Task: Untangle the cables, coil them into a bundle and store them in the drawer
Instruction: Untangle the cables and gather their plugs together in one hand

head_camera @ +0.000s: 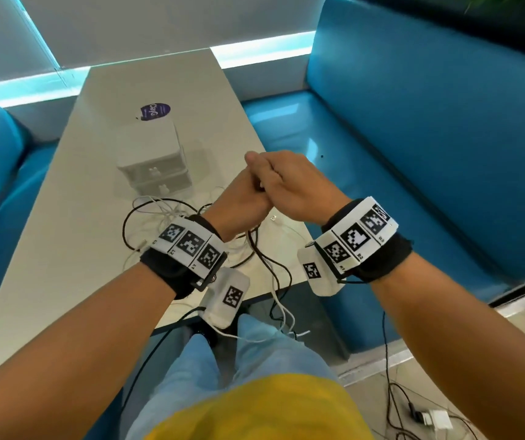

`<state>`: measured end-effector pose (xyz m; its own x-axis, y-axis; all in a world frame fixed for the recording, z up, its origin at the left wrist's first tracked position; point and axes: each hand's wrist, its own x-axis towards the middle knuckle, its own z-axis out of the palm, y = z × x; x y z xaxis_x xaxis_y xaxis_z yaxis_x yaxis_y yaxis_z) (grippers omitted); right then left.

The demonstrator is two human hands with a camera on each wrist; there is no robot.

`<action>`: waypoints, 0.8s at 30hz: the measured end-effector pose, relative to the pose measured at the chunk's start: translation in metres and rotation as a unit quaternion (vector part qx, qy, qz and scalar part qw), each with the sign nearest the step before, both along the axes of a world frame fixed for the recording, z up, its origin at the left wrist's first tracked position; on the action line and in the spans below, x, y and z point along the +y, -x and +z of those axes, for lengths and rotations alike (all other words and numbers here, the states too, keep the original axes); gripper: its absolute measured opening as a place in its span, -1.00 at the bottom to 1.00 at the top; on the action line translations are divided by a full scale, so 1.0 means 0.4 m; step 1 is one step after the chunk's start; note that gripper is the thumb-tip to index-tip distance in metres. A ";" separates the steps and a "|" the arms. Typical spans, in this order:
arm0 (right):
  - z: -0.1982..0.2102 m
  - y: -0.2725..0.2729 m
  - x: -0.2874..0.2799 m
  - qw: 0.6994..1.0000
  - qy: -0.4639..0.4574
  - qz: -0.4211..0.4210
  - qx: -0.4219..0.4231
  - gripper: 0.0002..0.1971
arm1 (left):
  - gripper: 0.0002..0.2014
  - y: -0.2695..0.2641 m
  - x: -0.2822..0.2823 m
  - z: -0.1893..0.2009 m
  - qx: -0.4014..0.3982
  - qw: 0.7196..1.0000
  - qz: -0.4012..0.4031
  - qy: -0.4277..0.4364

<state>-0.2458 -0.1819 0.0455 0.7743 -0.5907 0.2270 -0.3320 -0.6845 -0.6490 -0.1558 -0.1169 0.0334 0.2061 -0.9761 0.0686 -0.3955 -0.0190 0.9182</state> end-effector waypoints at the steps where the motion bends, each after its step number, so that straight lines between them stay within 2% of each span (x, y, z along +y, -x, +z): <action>1: -0.001 -0.012 -0.002 0.999 -0.036 0.007 -0.027 -0.60 | -0.81 -0.009 0.001 -0.003 0.018 1.000 0.010 -0.004; 3: -0.002 -0.038 0.003 0.979 -0.167 0.009 -0.114 -0.57 | -0.74 -0.035 0.005 -0.009 0.110 0.992 0.060 -0.024; 4: -0.003 -0.051 0.010 0.957 -0.252 0.007 -0.146 -0.55 | -0.66 -0.046 0.008 -0.009 0.170 0.981 0.094 -0.027; 6: -0.010 -0.075 0.035 0.908 -0.394 0.020 -0.143 -0.55 | -0.61 -0.074 0.018 -0.007 0.269 0.949 0.162 -0.004; 7: -0.018 -0.089 0.052 0.900 -0.420 0.034 -0.109 -0.50 | -0.63 -0.089 0.026 -0.005 0.302 0.934 0.190 0.008; 9: -0.044 -0.115 0.086 0.900 -0.429 0.069 -0.031 -0.39 | -0.58 -0.129 0.048 -0.007 0.332 0.915 0.226 0.025; 11: -0.084 -0.136 0.096 0.905 -0.416 0.084 0.021 -0.37 | -0.50 -0.180 0.075 -0.010 0.340 0.912 0.224 0.048; 13: -0.126 -0.135 0.082 0.929 -0.357 0.081 0.053 -0.57 | -0.49 -0.243 0.110 -0.010 0.352 0.903 0.238 0.066; 15: -0.161 -0.118 0.063 0.935 -0.342 0.074 0.066 -0.73 | -0.47 -0.301 0.151 -0.025 0.357 0.893 0.269 0.058; 18: -0.188 -0.102 0.065 0.916 -0.383 0.072 0.096 -0.77 | -0.47 -0.337 0.195 -0.069 0.341 0.893 0.291 0.028; 21: -0.209 -0.107 0.071 0.933 -0.312 0.085 0.160 -0.79 | -0.48 -0.344 0.217 -0.111 0.339 0.889 0.306 0.021; 24: -0.229 -0.102 0.062 0.915 -0.304 0.113 0.241 -0.79 | -0.50 -0.366 0.247 -0.133 0.334 0.883 0.330 0.013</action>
